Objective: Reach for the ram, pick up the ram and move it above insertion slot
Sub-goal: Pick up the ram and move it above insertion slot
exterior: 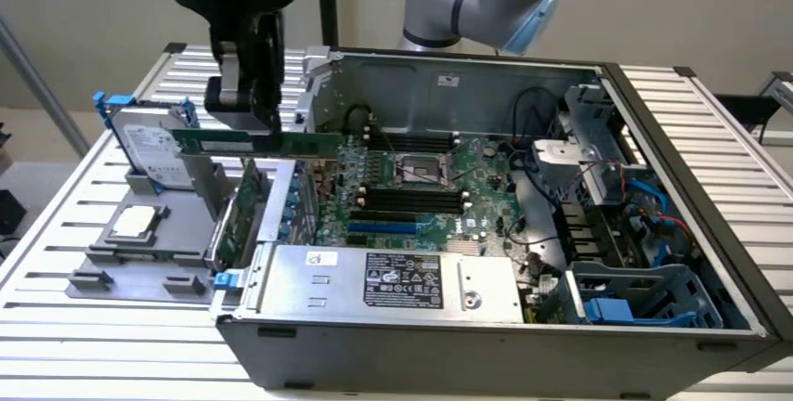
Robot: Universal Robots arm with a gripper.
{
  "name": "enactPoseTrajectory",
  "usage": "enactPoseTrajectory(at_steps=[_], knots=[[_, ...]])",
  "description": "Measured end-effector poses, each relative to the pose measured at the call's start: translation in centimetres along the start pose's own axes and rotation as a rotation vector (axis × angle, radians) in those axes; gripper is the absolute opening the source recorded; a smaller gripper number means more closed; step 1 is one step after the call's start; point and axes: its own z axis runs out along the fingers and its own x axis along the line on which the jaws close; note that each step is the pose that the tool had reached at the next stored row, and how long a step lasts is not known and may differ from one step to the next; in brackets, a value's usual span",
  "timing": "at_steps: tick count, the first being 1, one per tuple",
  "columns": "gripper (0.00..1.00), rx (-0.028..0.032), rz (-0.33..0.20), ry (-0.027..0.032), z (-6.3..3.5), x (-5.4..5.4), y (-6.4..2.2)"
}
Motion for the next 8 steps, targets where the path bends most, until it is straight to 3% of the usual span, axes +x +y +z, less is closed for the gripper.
enactPoseTrajectory(at_steps=[8], knots=[[0.14, 0.0, 0.0, -0.0001, -0.06, -0.9, -3.34]])
